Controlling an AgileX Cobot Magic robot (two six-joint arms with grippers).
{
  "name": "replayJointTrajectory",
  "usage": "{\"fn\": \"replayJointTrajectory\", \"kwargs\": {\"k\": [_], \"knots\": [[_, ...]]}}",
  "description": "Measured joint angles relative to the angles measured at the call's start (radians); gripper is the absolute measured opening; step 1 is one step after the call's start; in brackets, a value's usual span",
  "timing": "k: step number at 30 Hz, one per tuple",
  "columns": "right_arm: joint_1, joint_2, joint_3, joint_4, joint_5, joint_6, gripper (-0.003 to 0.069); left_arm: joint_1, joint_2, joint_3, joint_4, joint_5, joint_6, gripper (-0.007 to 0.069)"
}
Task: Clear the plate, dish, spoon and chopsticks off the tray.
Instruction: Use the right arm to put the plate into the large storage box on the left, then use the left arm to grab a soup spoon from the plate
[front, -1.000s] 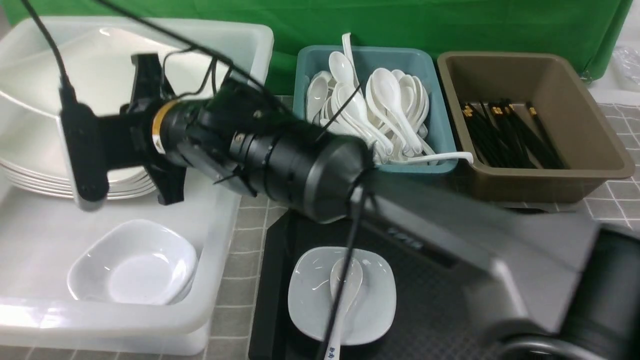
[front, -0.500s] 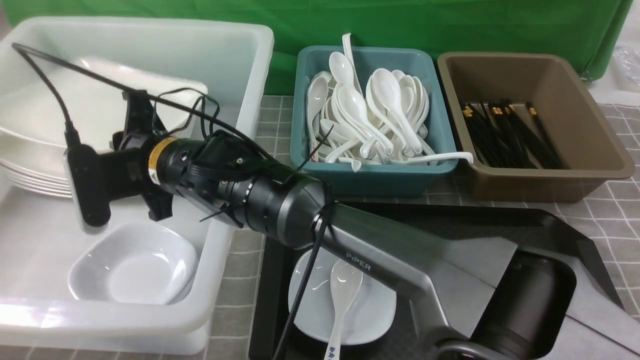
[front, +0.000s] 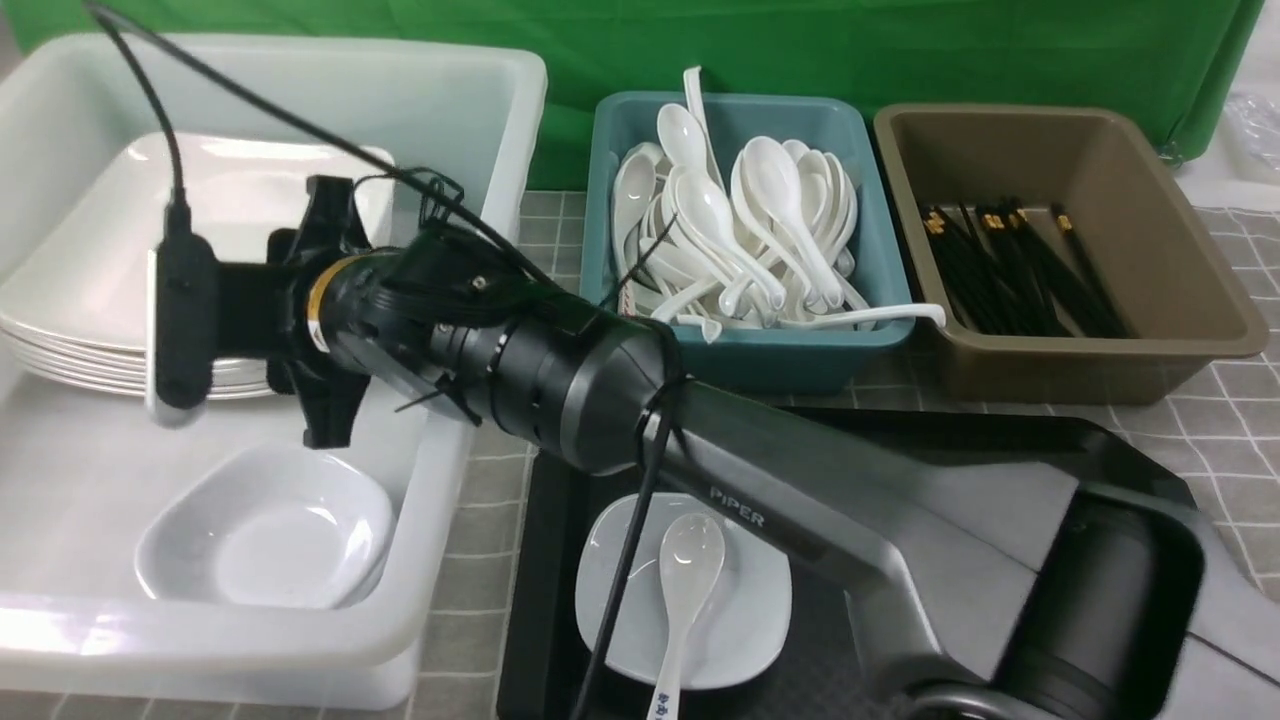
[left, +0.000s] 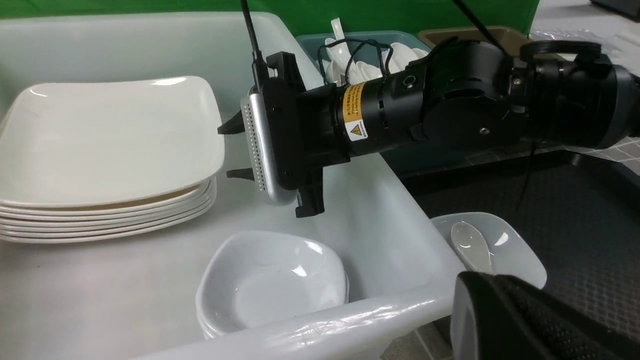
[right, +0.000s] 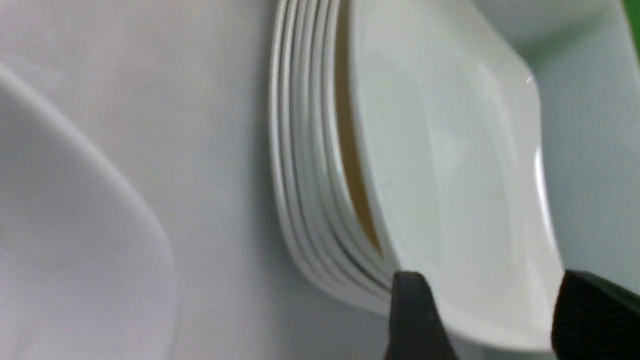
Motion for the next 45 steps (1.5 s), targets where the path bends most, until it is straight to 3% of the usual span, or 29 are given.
{"fn": "replayJointTrajectory", "kwargs": {"k": [5, 7, 11, 14, 20, 23, 30, 39, 44, 45], "knots": [[0.066, -0.149, 0.0, 0.0, 0.334, 0.066, 0.0353, 0.0, 0.002, 0.0, -0.001, 0.0, 0.022, 0.0012], [0.09, -0.24, -0.002, 0.002, 0.568, 0.112, 0.0251, 0.0, 0.028, 0.0, -0.001, 0.0, 0.049, 0.0012], [0.083, -0.354, -0.001, 0.003, 0.74, 0.2, 0.0103, 0.0, 0.133, 0.0, -0.001, -0.033, 0.091, 0.0012], [0.047, -0.437, 0.023, 0.003, 0.74, 0.307, 0.0032, 0.0, 0.242, 0.001, -0.009, -0.112, 0.109, 0.0012], [-0.037, -0.695, 0.299, 0.007, 0.74, 0.477, 0.0022, 0.0, 0.472, -0.009, -0.086, -0.194, 0.231, 0.0012], [-0.09, -0.962, 0.646, 0.007, 0.737, 0.605, 0.0022, -0.009, 0.67, -0.029, -0.178, -0.206, 0.331, 0.0012], [-0.102, -1.439, 1.21, 0.015, 0.64, 0.8, 0.0022, -0.124, 1.095, -0.181, -0.263, -0.225, 0.39, 0.0012], [-0.102, -1.866, 1.545, 0.016, 0.611, 0.912, 0.0022, -0.286, 1.524, -0.413, -0.264, -0.204, 0.242, 0.0037], [-0.102, -2.018, 1.605, 0.017, 0.609, 0.919, 0.0023, -0.303, 1.661, -0.518, -0.232, -0.14, 0.132, 0.0164], [-0.102, -2.065, 1.612, 0.019, 0.608, 0.919, 0.0025, -0.302, 1.706, -0.551, -0.2, -0.116, 0.068, 0.0239]]}}
